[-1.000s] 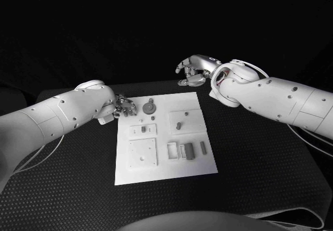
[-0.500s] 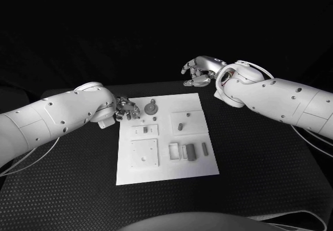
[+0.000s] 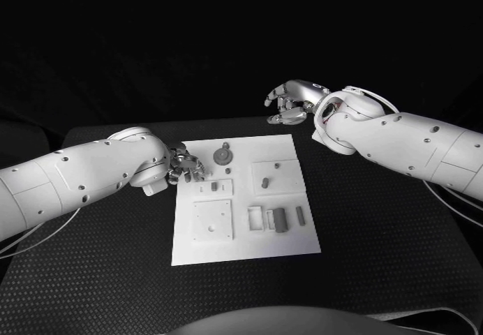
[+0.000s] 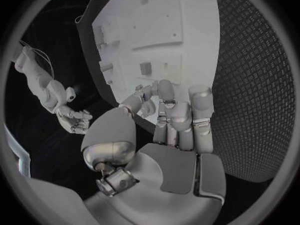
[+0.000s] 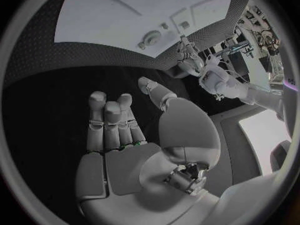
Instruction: Assemble the parts on the task board
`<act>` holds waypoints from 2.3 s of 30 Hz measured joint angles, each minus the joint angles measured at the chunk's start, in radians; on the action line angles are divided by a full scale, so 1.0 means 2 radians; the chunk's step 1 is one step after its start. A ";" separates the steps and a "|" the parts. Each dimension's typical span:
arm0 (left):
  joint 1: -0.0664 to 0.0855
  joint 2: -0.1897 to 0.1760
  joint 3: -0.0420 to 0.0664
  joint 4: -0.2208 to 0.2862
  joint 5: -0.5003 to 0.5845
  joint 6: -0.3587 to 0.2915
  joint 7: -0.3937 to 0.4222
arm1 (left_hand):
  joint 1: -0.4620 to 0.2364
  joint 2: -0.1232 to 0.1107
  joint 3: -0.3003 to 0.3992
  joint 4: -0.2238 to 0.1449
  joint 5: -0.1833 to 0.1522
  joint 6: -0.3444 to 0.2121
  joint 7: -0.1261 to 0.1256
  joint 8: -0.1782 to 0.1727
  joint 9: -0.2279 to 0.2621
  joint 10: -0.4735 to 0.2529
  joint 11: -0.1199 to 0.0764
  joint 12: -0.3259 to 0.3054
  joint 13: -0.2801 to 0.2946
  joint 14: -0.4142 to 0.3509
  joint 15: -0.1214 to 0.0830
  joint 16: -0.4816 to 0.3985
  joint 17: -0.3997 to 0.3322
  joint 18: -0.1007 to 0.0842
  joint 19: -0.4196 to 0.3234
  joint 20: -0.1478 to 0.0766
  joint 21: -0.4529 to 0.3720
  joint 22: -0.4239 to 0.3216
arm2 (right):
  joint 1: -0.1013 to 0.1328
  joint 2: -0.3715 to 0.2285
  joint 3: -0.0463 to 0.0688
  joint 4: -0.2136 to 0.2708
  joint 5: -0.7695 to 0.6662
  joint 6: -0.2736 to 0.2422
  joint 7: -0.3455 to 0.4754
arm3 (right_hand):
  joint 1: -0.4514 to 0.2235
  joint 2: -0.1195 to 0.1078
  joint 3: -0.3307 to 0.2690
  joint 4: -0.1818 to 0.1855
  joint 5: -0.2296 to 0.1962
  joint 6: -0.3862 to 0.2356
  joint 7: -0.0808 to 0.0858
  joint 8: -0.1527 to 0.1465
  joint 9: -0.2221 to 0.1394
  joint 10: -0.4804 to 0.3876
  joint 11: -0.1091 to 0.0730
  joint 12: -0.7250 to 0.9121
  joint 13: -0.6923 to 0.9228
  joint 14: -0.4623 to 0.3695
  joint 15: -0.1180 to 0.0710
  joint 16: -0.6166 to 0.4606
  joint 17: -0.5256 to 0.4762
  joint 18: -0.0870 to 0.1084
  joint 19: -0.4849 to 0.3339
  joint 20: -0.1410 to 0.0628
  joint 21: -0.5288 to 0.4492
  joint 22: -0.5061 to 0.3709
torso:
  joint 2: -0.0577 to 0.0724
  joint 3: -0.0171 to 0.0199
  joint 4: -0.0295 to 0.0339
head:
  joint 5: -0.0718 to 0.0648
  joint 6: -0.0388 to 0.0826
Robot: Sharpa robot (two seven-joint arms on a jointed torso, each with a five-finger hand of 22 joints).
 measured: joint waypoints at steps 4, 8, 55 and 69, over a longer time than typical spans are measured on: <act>0.000 -0.007 -0.007 0.013 -0.001 -0.003 -0.004 | 0.000 0.000 0.000 0.000 0.000 0.000 0.000 0.000 0.002 0.000 0.000 0.001 0.000 0.000 0.000 -0.002 0.000 0.000 0.000 0.000 0.000 0.000 | 0.000 -0.001 0.000 0.000 0.000 0.000 0.000 | 0.000 0.000 0.000 0.000 0.000 0.000 0.000 0.000 0.000 0.000 0.000 0.000 0.000 0.000 0.000 0.000 0.000 0.000 0.000 0.000 0.000 0.000 | 0.000 -0.0003 0.0003 | 0.001 0.000; 0.000 -0.014 -0.017 0.025 -0.008 -0.002 -0.007 | 0.000 0.000 0.000 0.000 0.001 0.001 0.001 0.000 0.003 0.000 0.000 0.003 0.001 0.000 0.000 -0.002 -0.001 0.000 0.000 0.000 0.000 0.000 | 0.000 -0.002 0.000 0.000 0.000 0.000 0.000 | 0.000 0.000 0.000 0.000 0.000 0.000 0.000 0.000 0.000 0.000 0.000 0.000 0.000 0.000 0.000 0.000 0.000 0.000 0.000 0.000 0.000 0.000 | 0.000 -0.0004 0.0003 | 0.002 -0.001; -0.002 -0.002 -0.024 0.022 -0.056 0.003 -0.006 | -0.003 -0.004 0.000 0.000 0.035 0.004 -0.001 0.022 0.008 0.001 -0.002 0.005 0.001 0.001 -0.001 -0.006 -0.002 0.000 -0.001 0.001 0.000 0.000 | 0.000 -0.001 0.000 0.001 0.000 0.000 -0.001 | 0.000 0.000 0.000 0.000 0.000 0.000 0.000 0.000 -0.001 0.000 0.000 0.000 0.000 0.000 0.000 0.000 0.000 0.000 -0.001 -0.001 0.000 0.000 | 0.001 0.0003 -0.0001 | 0.002 -0.004; -0.003 -0.003 -0.024 0.024 -0.060 0.010 -0.004 | -0.003 -0.004 0.000 0.000 0.037 0.004 -0.001 0.022 0.008 0.002 -0.002 0.005 0.001 0.001 -0.001 -0.006 -0.003 0.000 -0.001 0.001 0.000 0.000 | 0.000 -0.001 0.000 0.000 0.000 0.000 -0.001 | 0.000 0.000 0.000 0.000 0.000 -0.001 0.000 0.003 -0.001 0.000 0.000 0.000 -0.001 0.000 0.000 0.000 0.000 0.000 -0.001 -0.001 0.000 0.000 | 0.000 0.0001 -0.0002 | 0.001 -0.006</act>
